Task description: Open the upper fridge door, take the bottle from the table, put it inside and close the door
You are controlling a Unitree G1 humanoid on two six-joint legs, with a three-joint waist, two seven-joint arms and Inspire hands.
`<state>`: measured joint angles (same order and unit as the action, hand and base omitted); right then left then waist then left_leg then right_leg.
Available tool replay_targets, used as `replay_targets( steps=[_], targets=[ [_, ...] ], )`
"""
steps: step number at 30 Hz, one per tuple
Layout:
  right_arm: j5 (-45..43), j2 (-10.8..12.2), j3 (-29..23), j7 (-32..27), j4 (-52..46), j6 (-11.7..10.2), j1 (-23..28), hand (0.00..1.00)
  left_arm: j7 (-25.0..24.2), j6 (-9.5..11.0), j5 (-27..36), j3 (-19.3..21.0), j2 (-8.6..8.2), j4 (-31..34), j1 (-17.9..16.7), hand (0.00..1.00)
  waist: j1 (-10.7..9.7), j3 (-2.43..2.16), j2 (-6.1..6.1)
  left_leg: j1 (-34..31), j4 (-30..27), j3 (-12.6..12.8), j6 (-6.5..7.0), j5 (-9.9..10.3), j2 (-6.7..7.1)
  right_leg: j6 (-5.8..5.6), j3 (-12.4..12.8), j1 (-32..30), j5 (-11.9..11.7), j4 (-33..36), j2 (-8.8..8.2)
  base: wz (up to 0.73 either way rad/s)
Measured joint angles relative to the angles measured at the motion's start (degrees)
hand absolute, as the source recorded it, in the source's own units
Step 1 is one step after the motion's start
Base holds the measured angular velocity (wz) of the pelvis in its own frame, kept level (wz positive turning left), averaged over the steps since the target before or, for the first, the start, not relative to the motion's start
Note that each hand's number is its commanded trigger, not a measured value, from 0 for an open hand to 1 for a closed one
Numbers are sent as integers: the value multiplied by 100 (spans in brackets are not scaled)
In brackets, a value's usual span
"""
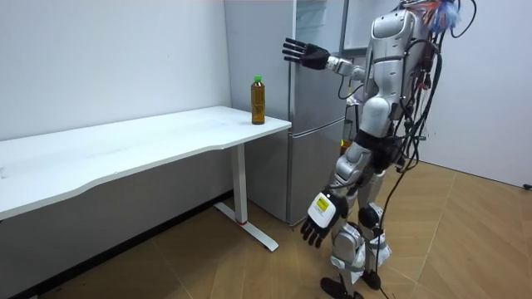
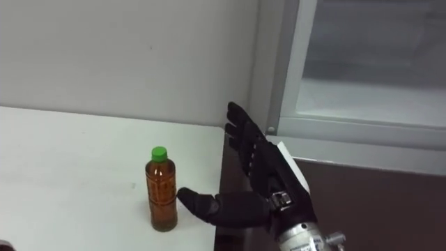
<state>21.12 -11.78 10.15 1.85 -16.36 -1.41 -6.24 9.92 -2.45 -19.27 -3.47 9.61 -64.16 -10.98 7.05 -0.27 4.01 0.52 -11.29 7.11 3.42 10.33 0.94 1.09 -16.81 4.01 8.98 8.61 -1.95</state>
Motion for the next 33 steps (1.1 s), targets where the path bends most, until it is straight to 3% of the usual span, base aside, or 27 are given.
replay_targets(
  steps=[6, 13, 22, 30, 33],
  targets=[
    [11, 41, 7, -106, 2, -66, -1, 0, -51, -6, -48, 1, -2, 17, -4, 0, 121, 9, -7, -44, -6, -75, -1, -2, 13, -3, -65, 11, 0, 6, -4, 6],
    [112, 43, 183, -541, 124, -68, -123, 0, -50, -19, -45, 1, -11, 78, 22, 0, 136, 71, -22, -88, 2, -80, -1, -1, 13, -5, -63, -29, 1, -4, -1, 0],
    [64, 45, 516, -801, 539, -50, -399, 0, -47, -132, -48, -2, -9, 212, 16, 0, 265, 57, 68, -193, -7, -148, -1, -3, 23, -6, -144, -102, 2, 4, -2, 3],
    [44, 45, 553, -945, 782, -51, -644, 0, -58, -260, -50, 27, -6, 373, -137, 0, 325, 73, 93, -192, -26, -275, 2, -1, 48, -12, -239, -40, -2, 12, -8, 9],
    [-69, 107, 643, -1177, 1392, -47, -803, 0, -54, -319, -52, 27, 3, 458, -205, 0, 352, 75, 89, -166, -29, -276, 2, -2, 49, -14, -240, -11, -1, 18, -29, 0]
  ],
)
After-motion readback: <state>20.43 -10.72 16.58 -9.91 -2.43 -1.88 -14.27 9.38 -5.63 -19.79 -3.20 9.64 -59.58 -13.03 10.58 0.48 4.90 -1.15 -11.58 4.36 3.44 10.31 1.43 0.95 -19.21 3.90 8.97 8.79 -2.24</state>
